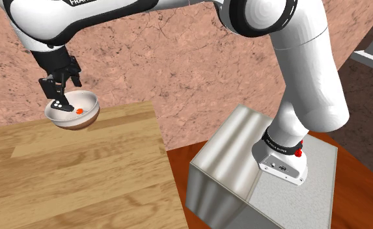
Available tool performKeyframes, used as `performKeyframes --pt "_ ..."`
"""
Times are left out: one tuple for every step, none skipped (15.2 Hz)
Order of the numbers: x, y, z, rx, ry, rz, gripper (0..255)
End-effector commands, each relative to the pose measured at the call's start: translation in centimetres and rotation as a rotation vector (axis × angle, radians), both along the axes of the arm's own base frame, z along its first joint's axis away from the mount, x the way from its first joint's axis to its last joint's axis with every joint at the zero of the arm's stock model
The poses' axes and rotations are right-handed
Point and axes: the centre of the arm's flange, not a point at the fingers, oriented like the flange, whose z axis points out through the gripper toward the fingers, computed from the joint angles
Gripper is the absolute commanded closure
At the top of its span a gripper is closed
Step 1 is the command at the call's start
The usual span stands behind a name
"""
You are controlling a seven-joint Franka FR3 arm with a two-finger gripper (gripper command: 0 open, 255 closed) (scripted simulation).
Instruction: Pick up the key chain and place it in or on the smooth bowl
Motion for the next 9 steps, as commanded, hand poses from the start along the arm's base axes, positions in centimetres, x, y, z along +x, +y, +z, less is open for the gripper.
performKeyframes --pt "-0.2 0.0 2.2 0.000 0.000 0.000 0" --pt "-0.3 -0.1 3.3 0.000 0.000 0.000 0" --pt "-0.3 -0.1 3.3 0.000 0.000 0.000 0" --pt "-0.3 -0.1 3.3 0.000 0.000 0.000 0" --pt "-0.3 -0.1 3.3 0.000 0.000 0.000 0" --pt "-0.3 -0.1 3.3 0.000 0.000 0.000 0" --pt "-0.3 -0.1 3.3 0.000 0.000 0.000 0" --pt "-0.3 -0.1 3.3 0.000 0.000 0.000 0" --pt "-0.3 -0.1 3.3 0.000 0.000 0.000 0"
